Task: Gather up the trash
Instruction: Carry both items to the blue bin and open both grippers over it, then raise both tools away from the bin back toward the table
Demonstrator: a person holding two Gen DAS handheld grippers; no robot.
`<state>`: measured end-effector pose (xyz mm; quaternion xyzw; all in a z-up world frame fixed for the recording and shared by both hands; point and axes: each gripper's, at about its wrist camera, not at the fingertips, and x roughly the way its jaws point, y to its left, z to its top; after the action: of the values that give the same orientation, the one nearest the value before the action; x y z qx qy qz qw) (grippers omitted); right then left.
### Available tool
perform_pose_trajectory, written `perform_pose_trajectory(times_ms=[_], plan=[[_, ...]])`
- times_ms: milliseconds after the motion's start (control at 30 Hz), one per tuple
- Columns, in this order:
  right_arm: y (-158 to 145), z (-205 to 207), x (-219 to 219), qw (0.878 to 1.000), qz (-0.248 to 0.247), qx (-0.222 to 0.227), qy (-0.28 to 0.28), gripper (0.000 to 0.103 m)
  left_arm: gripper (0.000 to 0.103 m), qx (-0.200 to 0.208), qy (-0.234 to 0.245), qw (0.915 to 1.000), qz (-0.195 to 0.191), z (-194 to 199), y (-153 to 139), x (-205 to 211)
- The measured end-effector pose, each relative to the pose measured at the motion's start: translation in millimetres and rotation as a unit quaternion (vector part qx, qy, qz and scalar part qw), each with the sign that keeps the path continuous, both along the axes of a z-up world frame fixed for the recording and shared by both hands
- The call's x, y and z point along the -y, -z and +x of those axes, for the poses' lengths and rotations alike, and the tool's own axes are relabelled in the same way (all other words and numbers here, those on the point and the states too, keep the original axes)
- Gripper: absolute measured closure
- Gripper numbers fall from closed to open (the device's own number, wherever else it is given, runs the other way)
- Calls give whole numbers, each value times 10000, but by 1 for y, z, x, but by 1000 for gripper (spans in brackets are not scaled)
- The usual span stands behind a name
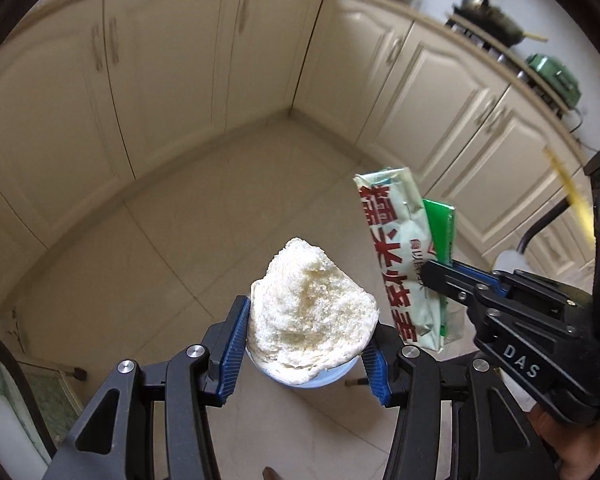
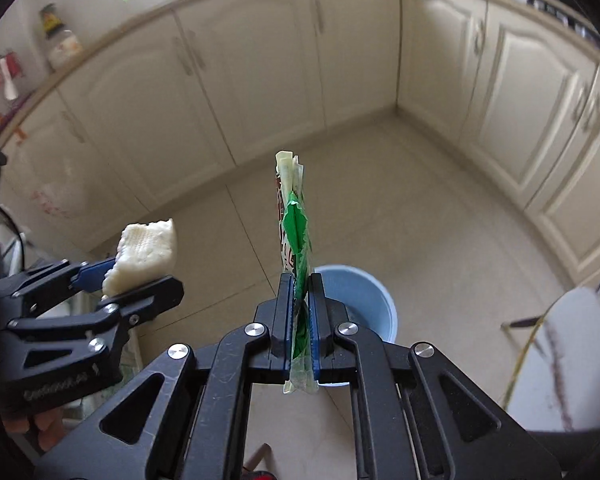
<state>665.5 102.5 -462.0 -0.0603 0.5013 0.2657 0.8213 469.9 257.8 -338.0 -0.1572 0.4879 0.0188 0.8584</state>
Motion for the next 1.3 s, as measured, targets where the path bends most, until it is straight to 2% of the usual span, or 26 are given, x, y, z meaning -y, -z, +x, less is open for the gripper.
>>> perform_pose_trajectory(times_ms=[167, 233, 300, 400, 600, 633, 667, 733, 867, 933, 1033, 1100, 1233, 1300], plan=[[55, 28, 4, 9992, 58, -390, 64, 93, 55, -380, 50, 9993, -45, 41, 39, -9], [71, 37, 10, 9989, 46, -445, 142, 85, 55, -513, 68, 9986, -48, 64, 51, -15], [81, 41, 15, 9987, -12, -468, 198, 70, 55, -659, 133, 9977, -20, 77, 64, -11], [87, 42, 20, 9986, -192, -354, 344, 58, 55, -815, 230, 9964, -70, 95, 85, -12], [79, 44, 39, 9955, -585, -20, 739, 48, 53, -1027, 379, 9940, 38, 125, 100, 4], [77, 44, 45, 9953, -561, 7, 786, 47, 51, -1055, 380, 9937, 78, 130, 98, 11], [75, 51, 41, 9952, -556, -1, 810, 47, 45, -1059, 384, 9936, 104, 135, 98, 14], [71, 54, 46, 9953, -464, -39, 850, 47, 39, -1023, 376, 9939, 150, 136, 93, 12], [53, 52, 49, 9954, -351, 11, 894, 47, 39, -852, 182, 9957, 307, 132, 69, 26], [43, 49, 49, 9954, -330, 83, 895, 47, 39, -733, -66, 9957, 557, 126, 52, 29], [21, 38, 42, 9959, -245, 215, 844, 46, 39, -469, -426, 9954, 714, 112, 24, 19], [6, 29, 38, 9958, -230, 346, 815, 36, 39, -223, -677, 9942, 801, 98, 2, 12], [-28, 11, 24, 9962, -83, 566, 657, 35, 37, 290, -1081, 9873, 1124, 66, -48, 15], [-53, -7, 17, 9957, 28, 760, 530, 28, 33, 593, -1183, 9844, 1161, 46, -71, 22]])
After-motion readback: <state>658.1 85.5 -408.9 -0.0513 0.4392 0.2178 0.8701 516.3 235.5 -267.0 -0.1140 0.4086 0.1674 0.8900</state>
